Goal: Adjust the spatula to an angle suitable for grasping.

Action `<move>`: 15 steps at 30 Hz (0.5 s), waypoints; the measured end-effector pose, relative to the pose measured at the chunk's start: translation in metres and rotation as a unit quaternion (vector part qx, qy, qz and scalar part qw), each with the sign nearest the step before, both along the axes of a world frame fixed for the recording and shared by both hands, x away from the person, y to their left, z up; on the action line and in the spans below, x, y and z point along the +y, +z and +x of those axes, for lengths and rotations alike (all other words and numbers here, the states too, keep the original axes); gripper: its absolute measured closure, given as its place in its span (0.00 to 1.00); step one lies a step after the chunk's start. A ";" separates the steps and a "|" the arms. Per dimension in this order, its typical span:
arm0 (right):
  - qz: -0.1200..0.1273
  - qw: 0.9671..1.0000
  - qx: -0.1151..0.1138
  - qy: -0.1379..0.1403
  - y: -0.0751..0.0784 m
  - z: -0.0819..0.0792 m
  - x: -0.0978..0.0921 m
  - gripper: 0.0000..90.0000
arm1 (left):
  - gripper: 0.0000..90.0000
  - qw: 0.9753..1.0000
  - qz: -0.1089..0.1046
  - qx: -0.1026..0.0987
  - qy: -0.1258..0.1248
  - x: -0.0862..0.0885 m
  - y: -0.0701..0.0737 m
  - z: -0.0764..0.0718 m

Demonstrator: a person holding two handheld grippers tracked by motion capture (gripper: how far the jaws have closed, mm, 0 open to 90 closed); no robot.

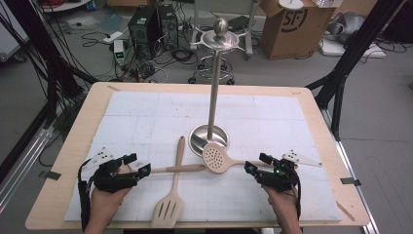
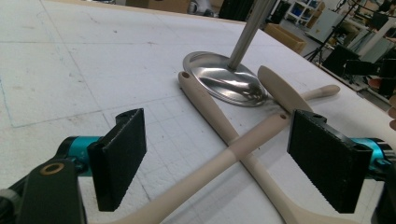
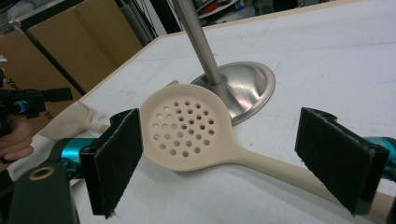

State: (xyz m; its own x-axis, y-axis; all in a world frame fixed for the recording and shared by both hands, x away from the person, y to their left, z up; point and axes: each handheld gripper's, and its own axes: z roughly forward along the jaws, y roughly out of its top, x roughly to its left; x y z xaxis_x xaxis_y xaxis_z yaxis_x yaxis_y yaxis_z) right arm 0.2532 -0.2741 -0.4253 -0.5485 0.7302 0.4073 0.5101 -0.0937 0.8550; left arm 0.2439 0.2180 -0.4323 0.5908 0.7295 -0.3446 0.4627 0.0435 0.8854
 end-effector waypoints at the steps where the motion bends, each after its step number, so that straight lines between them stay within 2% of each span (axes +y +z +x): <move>1: -0.001 1.000 0.000 0.000 0.000 0.000 0.000 0.16 | 0.23 1.000 0.000 0.000 -0.001 0.000 0.000 0.000; 10: -0.005 1.000 -0.003 0.003 0.000 0.000 0.002 0.16 | 0.25 1.000 0.000 0.000 -0.007 -0.002 0.000 -0.001; 13: -0.006 1.000 -0.001 0.003 0.000 0.000 0.002 0.16 | 0.34 1.000 0.001 0.002 -0.019 -0.003 0.000 -0.001; 14: -0.006 1.000 -0.001 0.003 0.000 0.000 0.002 0.16 | 0.34 1.000 0.006 0.004 -0.021 -0.004 -0.001 -0.001; 15: -0.006 1.000 0.000 0.005 0.000 0.001 0.002 0.16 | 0.44 1.000 0.011 0.007 -0.024 -0.005 -0.001 -0.002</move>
State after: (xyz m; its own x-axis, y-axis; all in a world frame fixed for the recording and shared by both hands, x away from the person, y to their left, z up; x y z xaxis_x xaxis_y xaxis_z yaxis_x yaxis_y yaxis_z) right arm 0.2538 -0.2717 -0.4253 -0.5553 0.7302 0.3982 0.5114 -0.0778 0.8558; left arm 0.2423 0.2127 -0.4334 0.6204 0.7078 -0.3378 0.4761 0.0024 0.8794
